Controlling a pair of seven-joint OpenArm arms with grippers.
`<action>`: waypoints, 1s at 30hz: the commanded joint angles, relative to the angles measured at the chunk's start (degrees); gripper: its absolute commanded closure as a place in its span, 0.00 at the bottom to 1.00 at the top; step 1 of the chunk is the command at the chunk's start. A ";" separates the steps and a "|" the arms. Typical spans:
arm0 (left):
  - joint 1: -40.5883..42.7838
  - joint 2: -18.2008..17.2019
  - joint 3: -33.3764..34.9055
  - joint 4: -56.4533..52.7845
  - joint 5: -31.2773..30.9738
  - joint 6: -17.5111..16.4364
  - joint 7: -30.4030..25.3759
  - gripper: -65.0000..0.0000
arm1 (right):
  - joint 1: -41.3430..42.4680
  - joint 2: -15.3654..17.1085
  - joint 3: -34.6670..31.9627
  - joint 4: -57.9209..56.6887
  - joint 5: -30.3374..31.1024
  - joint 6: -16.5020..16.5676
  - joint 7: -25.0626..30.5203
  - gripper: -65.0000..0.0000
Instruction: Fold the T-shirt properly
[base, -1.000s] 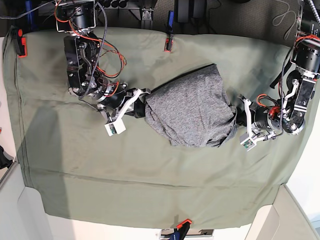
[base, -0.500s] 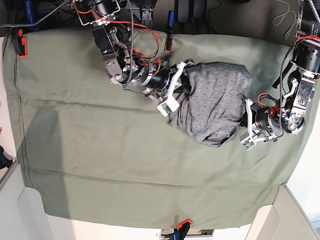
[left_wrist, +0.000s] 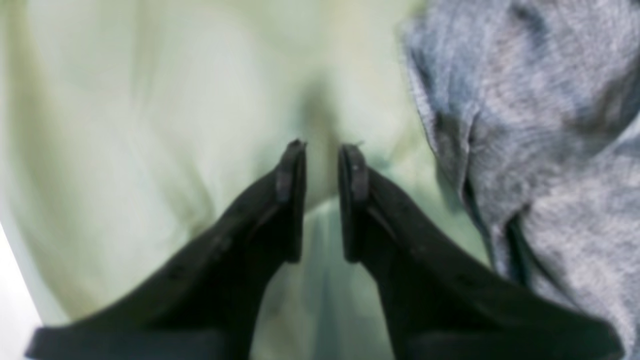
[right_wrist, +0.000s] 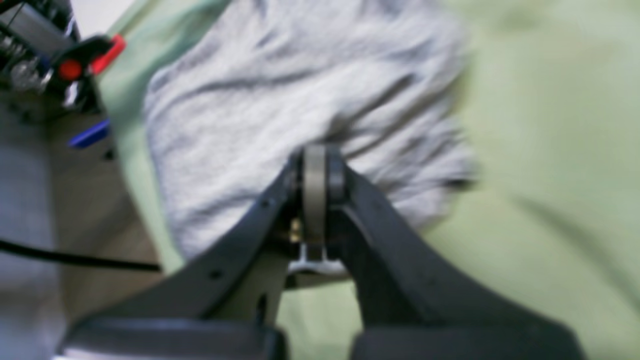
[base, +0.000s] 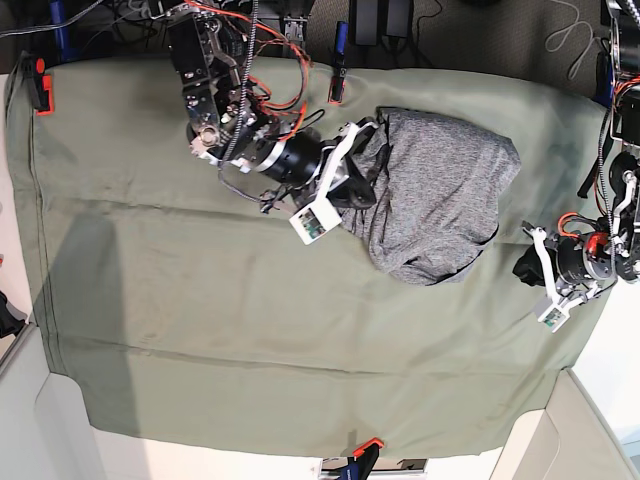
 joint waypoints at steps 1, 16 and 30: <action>-1.16 -1.14 -2.69 0.72 -3.43 -0.62 0.96 0.76 | 0.63 0.42 1.22 1.79 0.81 0.26 0.35 1.00; 26.88 -3.56 -36.46 18.05 -33.46 -0.62 20.17 0.76 | -14.62 15.52 22.32 16.79 13.51 -0.85 -3.87 1.00; 63.08 11.10 -42.99 41.35 -21.07 -0.62 15.52 0.77 | -38.21 19.69 26.47 18.71 16.68 -0.48 -7.65 1.00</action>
